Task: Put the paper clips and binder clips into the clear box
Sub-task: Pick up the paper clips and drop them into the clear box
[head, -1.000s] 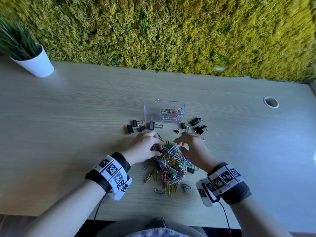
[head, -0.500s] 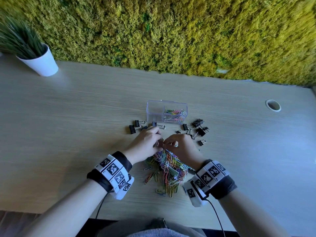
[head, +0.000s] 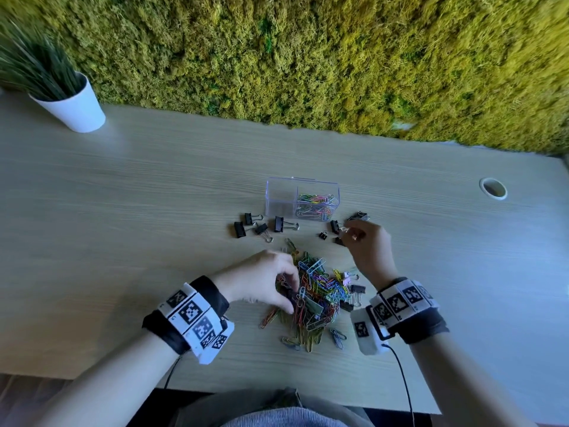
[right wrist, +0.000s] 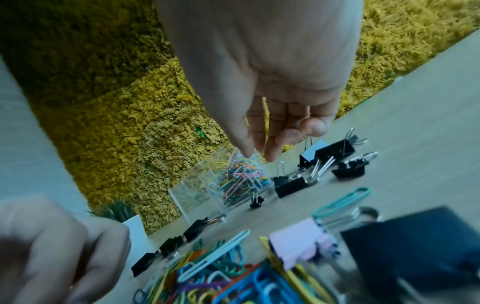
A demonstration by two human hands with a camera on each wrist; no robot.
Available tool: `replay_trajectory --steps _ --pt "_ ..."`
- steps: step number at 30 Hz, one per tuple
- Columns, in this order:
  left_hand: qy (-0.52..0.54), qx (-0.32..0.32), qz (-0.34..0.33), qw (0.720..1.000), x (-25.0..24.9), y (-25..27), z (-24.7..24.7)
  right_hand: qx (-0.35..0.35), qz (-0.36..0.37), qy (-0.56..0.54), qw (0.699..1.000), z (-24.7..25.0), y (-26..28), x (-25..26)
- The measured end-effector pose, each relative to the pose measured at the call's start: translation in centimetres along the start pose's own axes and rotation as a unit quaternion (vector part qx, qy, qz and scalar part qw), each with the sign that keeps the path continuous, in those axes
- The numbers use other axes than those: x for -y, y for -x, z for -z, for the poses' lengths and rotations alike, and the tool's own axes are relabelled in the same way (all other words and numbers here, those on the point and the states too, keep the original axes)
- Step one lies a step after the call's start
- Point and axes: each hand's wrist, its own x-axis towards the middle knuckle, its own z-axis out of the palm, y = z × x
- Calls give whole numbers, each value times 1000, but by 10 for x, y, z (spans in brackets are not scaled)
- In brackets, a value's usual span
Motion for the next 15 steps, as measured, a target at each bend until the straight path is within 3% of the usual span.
replay_trajectory --steps 6,12,15 --pt "-18 -25 -11 999 3 -8 -11 95 62 -1 994 -3 18 10" --pt "76 -113 17 990 5 -5 5 152 87 6 985 -6 24 15" --pt "71 -185 42 979 12 -5 13 218 130 44 966 -1 27 20"
